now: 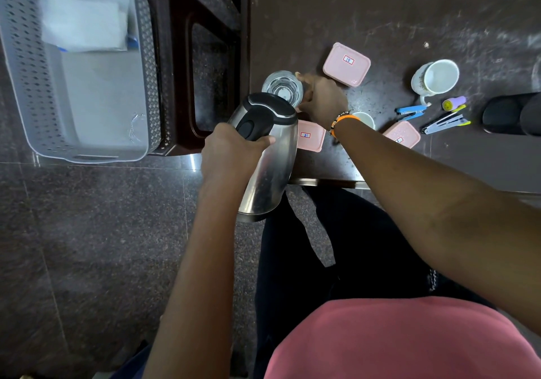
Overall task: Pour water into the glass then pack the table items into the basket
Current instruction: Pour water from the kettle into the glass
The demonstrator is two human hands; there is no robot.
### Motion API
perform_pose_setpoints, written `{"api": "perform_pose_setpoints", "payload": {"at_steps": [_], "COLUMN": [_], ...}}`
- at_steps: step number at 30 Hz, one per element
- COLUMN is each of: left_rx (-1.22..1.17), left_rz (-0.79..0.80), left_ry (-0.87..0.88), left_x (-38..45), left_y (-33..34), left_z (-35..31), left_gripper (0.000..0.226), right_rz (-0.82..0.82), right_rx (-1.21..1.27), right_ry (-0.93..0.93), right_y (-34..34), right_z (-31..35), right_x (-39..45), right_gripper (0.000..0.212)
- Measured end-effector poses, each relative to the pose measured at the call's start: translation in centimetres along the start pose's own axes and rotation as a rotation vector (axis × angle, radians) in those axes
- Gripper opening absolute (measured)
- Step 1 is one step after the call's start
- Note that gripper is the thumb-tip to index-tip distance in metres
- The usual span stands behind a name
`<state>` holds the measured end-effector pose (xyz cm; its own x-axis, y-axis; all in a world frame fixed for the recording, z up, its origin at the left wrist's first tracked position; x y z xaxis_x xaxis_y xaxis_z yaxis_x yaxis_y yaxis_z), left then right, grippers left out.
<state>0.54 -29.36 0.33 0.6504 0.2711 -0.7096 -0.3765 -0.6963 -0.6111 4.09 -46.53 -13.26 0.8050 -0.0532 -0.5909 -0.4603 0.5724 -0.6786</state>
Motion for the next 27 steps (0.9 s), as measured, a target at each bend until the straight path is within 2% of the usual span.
{"api": "perform_pose_setpoints", "payload": {"at_steps": [8,27], "left_rx": [0.001,-0.003], "left_rz": [0.004,0.000], "left_ry": [-0.009,-0.022], "left_x": [0.1,-0.2], "left_y": [-0.1,-0.1], "left_z": [-0.3,-1.1], "left_gripper": [0.061,0.059], "right_rz": [-0.012,0.025], "right_rx": [-0.018,0.001], "right_ry": [-0.004,-0.014], "right_y": [0.2,0.1], "right_z": [-0.1,-0.2], "right_x": [0.2,0.3], "right_gripper": [0.050,0.051]}}
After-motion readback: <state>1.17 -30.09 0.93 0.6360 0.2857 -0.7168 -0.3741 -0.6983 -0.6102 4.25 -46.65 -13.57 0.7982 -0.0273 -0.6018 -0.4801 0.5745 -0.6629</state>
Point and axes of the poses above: each hand's wrist, its own x-axis towards the middle knuckle, its own y-axis out of the palm, z = x × y, the point moved 1 cm from there along x, towards the middle knuckle, and after that the axes turned 8 degrees about -x, right-handed, at the moved point
